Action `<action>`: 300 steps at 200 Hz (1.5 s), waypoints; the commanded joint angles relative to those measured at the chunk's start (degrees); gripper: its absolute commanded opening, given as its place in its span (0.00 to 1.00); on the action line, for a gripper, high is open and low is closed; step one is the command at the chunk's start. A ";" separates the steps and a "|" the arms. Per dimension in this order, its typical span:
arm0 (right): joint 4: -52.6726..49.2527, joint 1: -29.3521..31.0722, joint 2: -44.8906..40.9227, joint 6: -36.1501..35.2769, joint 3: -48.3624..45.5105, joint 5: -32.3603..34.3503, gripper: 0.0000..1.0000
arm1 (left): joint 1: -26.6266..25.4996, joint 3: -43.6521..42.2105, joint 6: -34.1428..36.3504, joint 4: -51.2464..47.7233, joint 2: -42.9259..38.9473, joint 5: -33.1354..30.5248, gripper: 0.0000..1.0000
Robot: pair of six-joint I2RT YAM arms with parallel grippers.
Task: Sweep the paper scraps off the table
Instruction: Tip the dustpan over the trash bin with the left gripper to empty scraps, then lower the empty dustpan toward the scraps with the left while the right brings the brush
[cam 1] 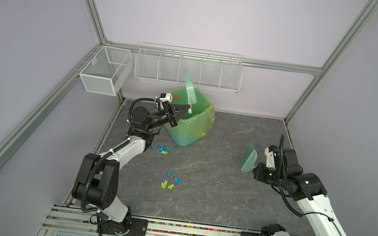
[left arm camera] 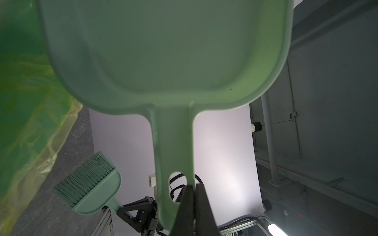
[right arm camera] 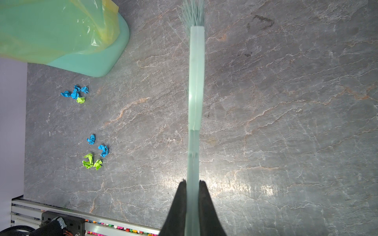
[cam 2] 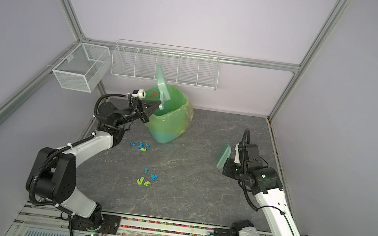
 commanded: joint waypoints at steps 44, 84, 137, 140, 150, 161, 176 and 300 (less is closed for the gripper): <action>0.42 -0.25 0.18 0.05 0.36 -0.49 0.07 | -0.99 10.54 42.31 -53.93 -10.17 -0.09 0.00; 0.57 -0.20 0.37 0.45 -0.48 -1.37 0.07 | -2.81 17.51 59.25 -76.08 -11.73 -4.96 0.00; 2.87 -0.25 0.72 0.83 0.00 -3.00 0.07 | -5.87 24.68 73.05 -94.31 -11.65 -12.29 0.00; 3.02 -0.20 0.78 0.91 0.00 -3.20 0.07 | -6.16 25.08 73.71 -95.15 -11.64 -12.78 0.00; 3.43 -0.19 0.96 1.02 -0.25 -3.78 0.07 | -7.04 26.16 75.55 -97.93 -11.62 -14.53 0.00; 3.61 -0.15 1.18 1.19 -0.51 -4.15 0.07 | -7.85 27.43 77.24 -100.76 -11.67 -16.30 0.00; 3.99 -0.07 1.22 1.45 -0.81 -4.61 0.07 | -8.53 28.44 78.64 -103.22 -11.91 -17.68 0.00; 13.71 9.68 1.59 10.28 -4.83 -9.21 0.07 | -11.27 27.35 87.41 -117.33 -17.01 -25.31 0.00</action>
